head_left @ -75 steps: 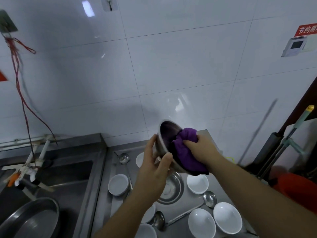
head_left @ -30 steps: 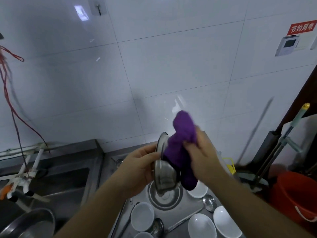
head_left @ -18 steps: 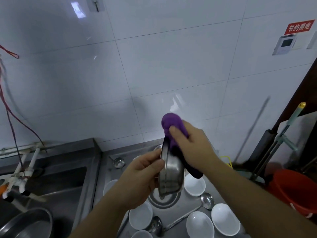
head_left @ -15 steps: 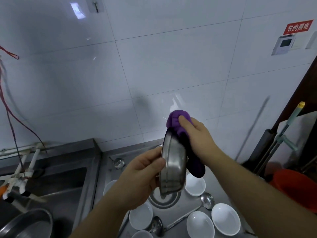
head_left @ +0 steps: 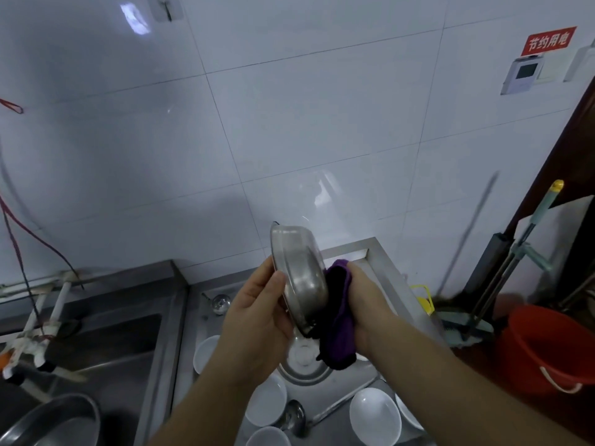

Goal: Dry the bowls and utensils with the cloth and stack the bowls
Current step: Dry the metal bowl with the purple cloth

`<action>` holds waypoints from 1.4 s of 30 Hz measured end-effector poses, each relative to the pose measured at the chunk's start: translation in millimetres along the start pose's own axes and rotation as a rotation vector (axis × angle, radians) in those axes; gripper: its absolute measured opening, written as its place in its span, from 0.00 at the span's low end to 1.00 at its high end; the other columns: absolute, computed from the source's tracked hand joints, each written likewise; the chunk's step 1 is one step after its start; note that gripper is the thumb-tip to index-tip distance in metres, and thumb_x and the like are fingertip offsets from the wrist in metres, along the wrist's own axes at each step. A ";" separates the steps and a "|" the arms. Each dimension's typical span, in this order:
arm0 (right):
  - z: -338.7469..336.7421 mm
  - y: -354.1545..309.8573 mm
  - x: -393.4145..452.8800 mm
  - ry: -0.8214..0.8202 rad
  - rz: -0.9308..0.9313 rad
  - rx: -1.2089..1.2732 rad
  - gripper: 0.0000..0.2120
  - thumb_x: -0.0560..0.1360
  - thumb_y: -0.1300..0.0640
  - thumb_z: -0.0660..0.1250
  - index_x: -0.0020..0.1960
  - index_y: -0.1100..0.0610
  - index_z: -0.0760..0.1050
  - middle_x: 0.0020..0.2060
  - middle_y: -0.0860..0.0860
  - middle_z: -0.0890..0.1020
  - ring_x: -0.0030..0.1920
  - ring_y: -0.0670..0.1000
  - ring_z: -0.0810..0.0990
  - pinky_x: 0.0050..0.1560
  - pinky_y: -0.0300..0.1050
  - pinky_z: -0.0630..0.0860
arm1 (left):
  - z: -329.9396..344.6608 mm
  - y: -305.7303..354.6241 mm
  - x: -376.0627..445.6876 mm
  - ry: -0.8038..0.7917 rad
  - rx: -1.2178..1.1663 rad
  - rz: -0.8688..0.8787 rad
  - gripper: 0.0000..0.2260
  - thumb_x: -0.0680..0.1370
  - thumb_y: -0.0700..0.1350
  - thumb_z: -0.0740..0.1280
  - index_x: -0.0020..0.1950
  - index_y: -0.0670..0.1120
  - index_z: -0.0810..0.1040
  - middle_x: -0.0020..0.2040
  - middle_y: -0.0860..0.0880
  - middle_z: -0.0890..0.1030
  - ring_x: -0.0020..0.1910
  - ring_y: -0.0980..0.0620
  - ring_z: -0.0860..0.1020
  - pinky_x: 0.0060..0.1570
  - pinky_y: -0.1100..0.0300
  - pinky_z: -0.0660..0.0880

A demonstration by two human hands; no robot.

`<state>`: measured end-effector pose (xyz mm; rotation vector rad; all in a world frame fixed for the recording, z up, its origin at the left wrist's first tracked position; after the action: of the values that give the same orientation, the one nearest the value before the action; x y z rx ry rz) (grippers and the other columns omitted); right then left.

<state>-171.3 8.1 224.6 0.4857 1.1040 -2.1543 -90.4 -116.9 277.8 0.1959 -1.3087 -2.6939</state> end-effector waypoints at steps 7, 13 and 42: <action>11.2 12.5 -13.9 0.075 -0.126 0.014 0.20 0.81 0.40 0.66 0.62 0.53 0.82 0.52 0.56 0.89 0.50 0.59 0.88 0.53 0.58 0.86 | -7.4 -6.0 11.3 0.314 -0.124 0.060 0.15 0.84 0.41 0.64 0.71 0.41 0.78 0.63 0.39 0.85 0.60 0.41 0.86 0.50 0.50 0.85; 36.2 33.1 -48.7 0.097 -0.668 -0.575 0.23 0.73 0.27 0.57 0.64 0.33 0.73 0.59 0.39 0.82 0.60 0.45 0.81 0.66 0.53 0.79 | 0.3 -11.9 5.9 0.338 -0.014 0.014 0.12 0.85 0.43 0.64 0.62 0.43 0.85 0.56 0.39 0.87 0.52 0.44 0.88 0.45 0.54 0.85; 28.2 0.3 -16.8 0.107 -0.464 -0.490 0.19 0.74 0.33 0.61 0.56 0.41 0.82 0.52 0.45 0.86 0.57 0.51 0.84 0.66 0.59 0.79 | -23.5 11.7 -3.3 0.100 0.014 -0.027 0.20 0.81 0.46 0.65 0.72 0.41 0.79 0.67 0.34 0.81 0.65 0.36 0.82 0.54 0.48 0.84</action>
<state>-159.9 -8.6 250.4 0.1235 1.8857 -2.1307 -82.2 -141.6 272.8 0.3467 -1.3055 -2.6597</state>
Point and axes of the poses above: each hand's wrist, its own x-axis towards the middle knuckle, its own z-axis out of the palm, y = z × x, the point moved 3 cm from there along x, towards the middle knuckle
